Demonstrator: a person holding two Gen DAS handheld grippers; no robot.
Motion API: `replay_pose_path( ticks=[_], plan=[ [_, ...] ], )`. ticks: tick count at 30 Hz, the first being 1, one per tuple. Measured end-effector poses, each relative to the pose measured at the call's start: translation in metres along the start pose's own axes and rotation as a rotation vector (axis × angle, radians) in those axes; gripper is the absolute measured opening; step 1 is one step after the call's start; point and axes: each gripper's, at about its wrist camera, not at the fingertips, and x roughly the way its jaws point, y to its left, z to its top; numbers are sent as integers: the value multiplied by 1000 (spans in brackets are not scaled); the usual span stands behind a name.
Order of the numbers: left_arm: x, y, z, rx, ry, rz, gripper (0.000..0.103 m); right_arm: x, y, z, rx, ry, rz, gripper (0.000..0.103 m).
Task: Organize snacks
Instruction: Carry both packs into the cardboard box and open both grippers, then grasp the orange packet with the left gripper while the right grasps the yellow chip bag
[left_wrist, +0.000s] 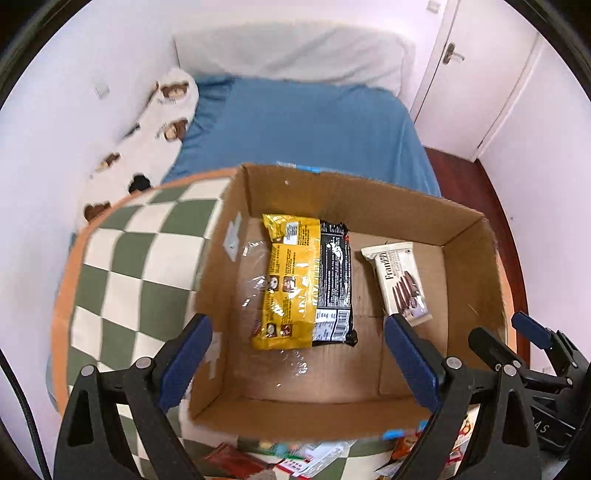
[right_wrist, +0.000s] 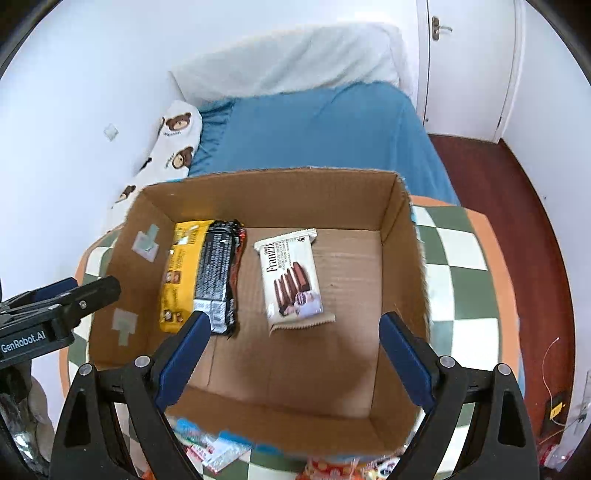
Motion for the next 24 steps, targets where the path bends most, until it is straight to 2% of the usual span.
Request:
replay_pose_path(
  ticks=[10, 15, 19, 22, 24],
  plan=[
    [-79, -6, -44, 39, -111, -30, 95, -77, 21, -47, 19, -91, 26, 93],
    [-98, -3, -67, 41, -118, -44, 95, -102, 28, -73, 34, -109, 25, 92],
    [-97, 10, -93, 20, -85, -47, 95, -99, 29, -106, 59, -37, 31, 92],
    [-81, 24, -120, 7, -23, -30, 95, -81, 25, -144, 91, 91, 23, 92],
    [-60, 36, -146, 10, 48, -9, 95, -66, 21, -173, 106, 173, 8, 92]
  ],
)
